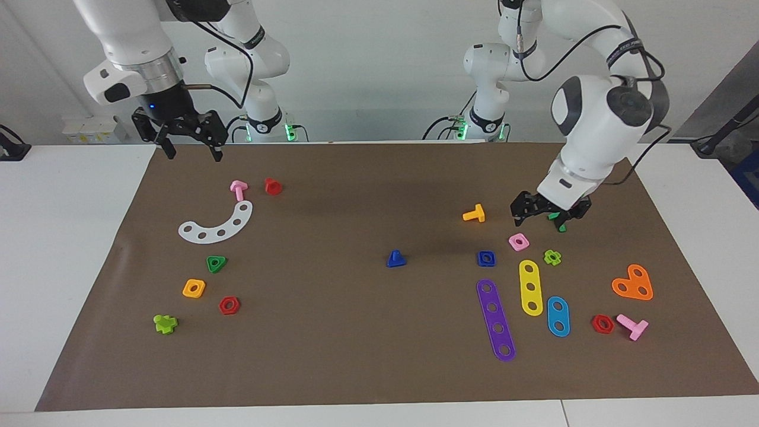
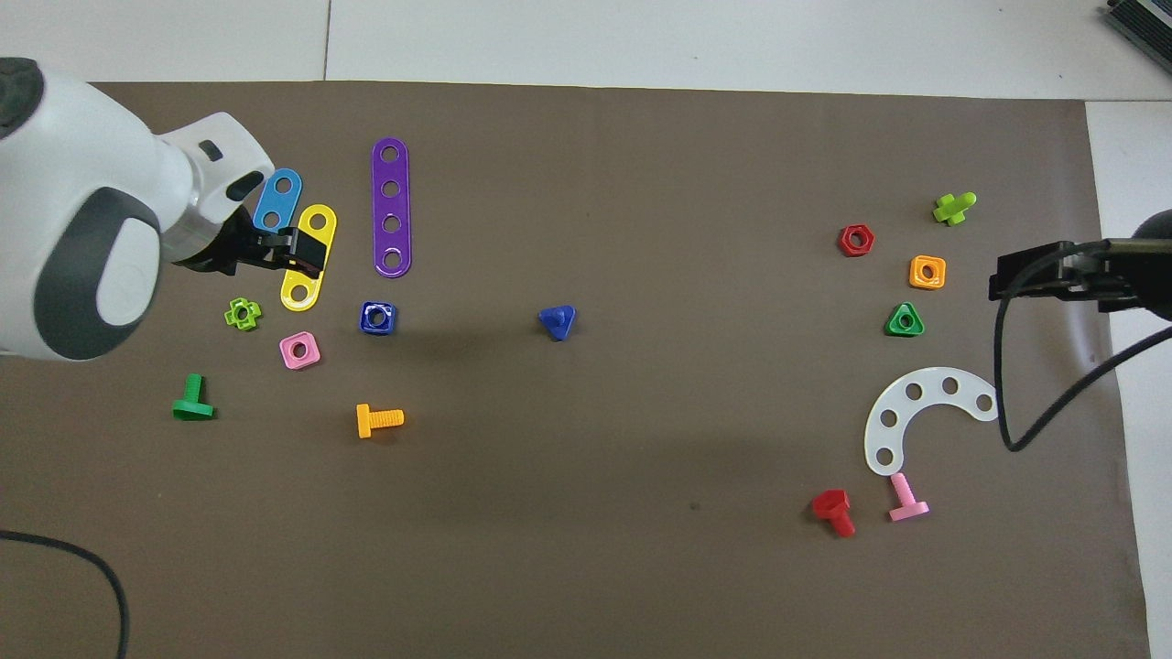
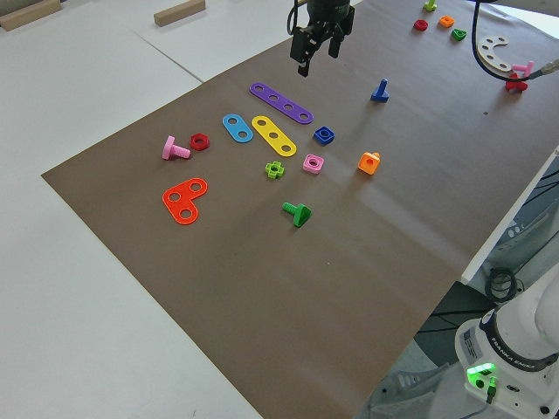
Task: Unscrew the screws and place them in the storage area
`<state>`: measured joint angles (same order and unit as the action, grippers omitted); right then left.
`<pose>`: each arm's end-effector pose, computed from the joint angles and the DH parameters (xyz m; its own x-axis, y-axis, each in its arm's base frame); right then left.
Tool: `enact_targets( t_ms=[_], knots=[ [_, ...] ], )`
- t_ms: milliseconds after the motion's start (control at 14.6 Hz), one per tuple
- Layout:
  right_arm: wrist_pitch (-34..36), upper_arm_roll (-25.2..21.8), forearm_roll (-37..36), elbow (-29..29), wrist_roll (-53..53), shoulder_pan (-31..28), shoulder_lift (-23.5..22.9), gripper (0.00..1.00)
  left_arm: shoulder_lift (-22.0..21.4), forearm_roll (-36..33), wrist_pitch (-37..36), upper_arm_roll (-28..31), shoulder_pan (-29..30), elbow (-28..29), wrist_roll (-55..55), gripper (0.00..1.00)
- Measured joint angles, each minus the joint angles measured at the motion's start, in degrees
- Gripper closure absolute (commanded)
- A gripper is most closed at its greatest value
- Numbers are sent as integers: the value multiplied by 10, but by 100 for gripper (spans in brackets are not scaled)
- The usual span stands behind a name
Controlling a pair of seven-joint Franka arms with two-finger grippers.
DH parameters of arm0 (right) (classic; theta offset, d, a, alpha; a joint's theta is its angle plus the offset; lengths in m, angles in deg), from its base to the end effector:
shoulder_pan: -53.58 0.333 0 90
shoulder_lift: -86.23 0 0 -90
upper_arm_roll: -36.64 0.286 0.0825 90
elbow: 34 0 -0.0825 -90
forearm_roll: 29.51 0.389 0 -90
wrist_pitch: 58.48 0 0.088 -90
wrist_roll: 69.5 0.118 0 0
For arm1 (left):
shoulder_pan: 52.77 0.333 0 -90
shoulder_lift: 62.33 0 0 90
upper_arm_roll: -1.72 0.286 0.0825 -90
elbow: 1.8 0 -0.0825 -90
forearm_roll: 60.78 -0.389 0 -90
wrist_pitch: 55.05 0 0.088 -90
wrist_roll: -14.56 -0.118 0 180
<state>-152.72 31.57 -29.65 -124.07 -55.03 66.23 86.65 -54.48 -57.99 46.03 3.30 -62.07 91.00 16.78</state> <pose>0.5612 0.0742 0.5939 0.9897 -0.1202 0.0779 -0.1192 -0.9927 -0.0183 0.6010 -0.0871 0.4970 0.9962 -0.0869 0.0057 -0.0870 -0.9952 0.0443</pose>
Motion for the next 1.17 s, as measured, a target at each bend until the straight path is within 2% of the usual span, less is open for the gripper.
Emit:
enact_targets(
  t_ms=[274,480,617,755,1097,1166],
  knots=[
    [-52,2,0,7,41,62,-58,0,-56,-1,-69,2,26,-1,0,0],
    [-137,5,0,21,121,136,-136,0,-80,-21,-104,2,33,-1,-2,0],
    [-224,6,0,25,178,174,-194,0,-84,-26,-110,2,33,-1,-2,0],
    [-278,7,0,27,201,201,-244,0,-85,-26,-111,1,33,0,-4,0],
    [-321,7,0,31,212,251,-308,0,-86,-27,-107,1,33,9,-24,0],
    [-324,7,0,30,212,254,-314,3,-87,-27,-102,1,34,13,-31,0]
  ],
)
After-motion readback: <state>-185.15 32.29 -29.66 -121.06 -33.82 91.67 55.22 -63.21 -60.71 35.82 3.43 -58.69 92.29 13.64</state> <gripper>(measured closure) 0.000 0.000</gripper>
